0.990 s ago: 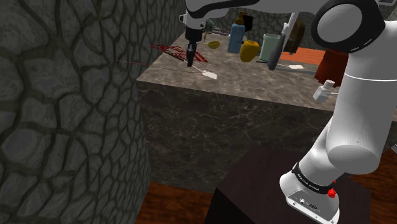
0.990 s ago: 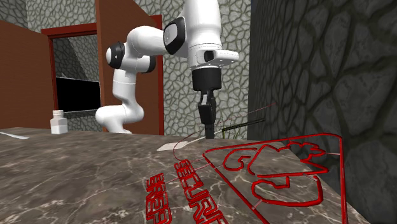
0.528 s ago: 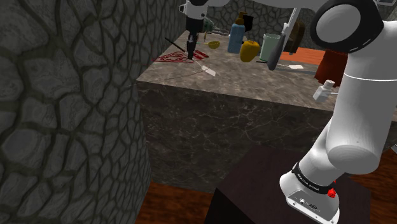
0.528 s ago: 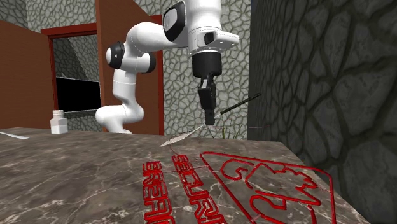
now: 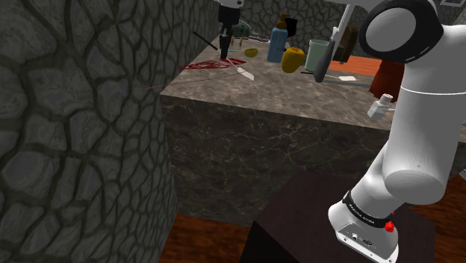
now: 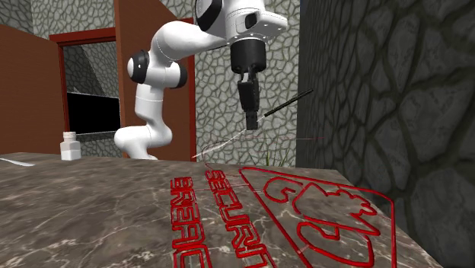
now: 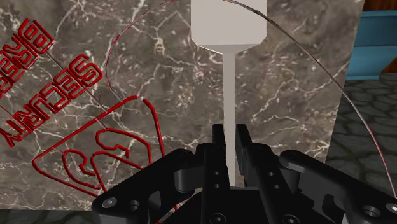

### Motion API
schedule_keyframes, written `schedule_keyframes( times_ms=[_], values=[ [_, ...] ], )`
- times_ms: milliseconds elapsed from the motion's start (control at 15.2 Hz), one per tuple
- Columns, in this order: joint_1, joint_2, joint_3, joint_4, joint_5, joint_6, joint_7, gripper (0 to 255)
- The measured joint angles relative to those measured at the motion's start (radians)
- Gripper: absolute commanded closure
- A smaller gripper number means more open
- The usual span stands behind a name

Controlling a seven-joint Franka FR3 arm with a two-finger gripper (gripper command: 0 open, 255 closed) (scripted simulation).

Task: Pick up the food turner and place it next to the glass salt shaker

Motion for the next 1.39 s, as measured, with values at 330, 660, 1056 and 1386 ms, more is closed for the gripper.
schedule_keyframes(
  times_ms=[330,660,1056,1386],
  values=[
    [-0.005,0.022,-0.001,0.102,0.002,-0.080,0.001,255],
    [-0.009,0.028,-0.002,0.166,0.003,-0.139,0.000,255],
    [-0.038,-0.211,-0.027,-0.164,-0.012,-0.048,-0.066,255],
    [-0.070,-0.384,-0.058,-0.377,-0.030,-0.011,-0.131,255]
  ],
)
